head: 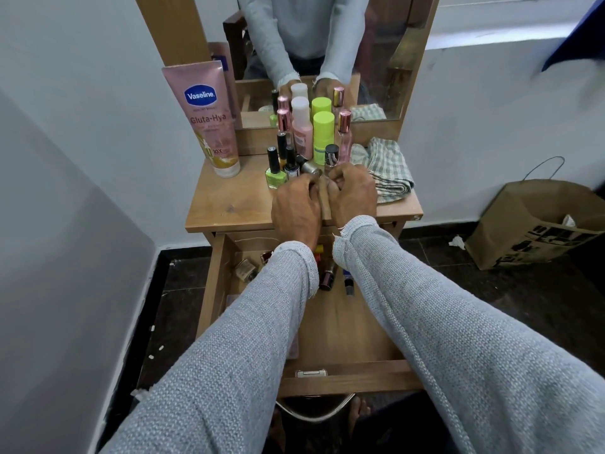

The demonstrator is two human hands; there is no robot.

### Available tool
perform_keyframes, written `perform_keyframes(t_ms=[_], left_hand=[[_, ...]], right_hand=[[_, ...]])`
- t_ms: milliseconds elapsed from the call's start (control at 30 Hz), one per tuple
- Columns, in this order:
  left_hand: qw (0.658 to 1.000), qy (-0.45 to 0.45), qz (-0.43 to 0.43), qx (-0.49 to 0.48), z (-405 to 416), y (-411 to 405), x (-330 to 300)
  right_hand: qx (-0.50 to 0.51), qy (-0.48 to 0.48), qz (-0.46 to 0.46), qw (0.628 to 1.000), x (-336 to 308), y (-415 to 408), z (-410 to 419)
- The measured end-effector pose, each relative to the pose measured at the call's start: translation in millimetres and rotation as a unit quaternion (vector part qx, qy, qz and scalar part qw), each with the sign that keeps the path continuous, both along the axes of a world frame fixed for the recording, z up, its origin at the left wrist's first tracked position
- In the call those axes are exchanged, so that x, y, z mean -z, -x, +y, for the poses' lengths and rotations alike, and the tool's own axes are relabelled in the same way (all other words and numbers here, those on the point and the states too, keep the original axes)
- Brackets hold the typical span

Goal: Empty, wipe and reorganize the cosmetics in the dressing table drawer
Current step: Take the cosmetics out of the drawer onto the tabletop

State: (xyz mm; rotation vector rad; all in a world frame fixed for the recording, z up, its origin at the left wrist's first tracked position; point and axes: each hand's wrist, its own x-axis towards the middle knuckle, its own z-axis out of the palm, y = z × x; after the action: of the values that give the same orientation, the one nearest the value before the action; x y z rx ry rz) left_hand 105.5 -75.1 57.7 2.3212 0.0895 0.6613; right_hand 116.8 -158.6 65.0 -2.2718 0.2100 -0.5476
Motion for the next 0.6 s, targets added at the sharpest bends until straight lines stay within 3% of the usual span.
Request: perform_keyframes(t_ms=[200, 367, 500, 600], left_hand=[[1.000, -0.001, -0.015, 0.023, 2.6, 0.9, 4.9], [0.998, 0.002, -0.032, 0.059, 10.3, 6.1, 10.3], [0.996, 0.030, -0.047, 0.067, 14.6, 18.6, 9.4], [0.995, 0.069, -0.049, 0.058, 19.4, 26.3, 8.1]], right_hand=[[0.000, 0.010, 0.001, 1.000, 1.8, 0.2, -0.9], [-0.039, 0.032, -0.054, 0.997, 4.6, 8.0, -2.0], [-0.117, 0.119, -0.066, 0.984, -3.4, 11.0, 4.8], [-0.148, 0.207, -0.023, 0.967, -13.2, 2.6, 11.8]])
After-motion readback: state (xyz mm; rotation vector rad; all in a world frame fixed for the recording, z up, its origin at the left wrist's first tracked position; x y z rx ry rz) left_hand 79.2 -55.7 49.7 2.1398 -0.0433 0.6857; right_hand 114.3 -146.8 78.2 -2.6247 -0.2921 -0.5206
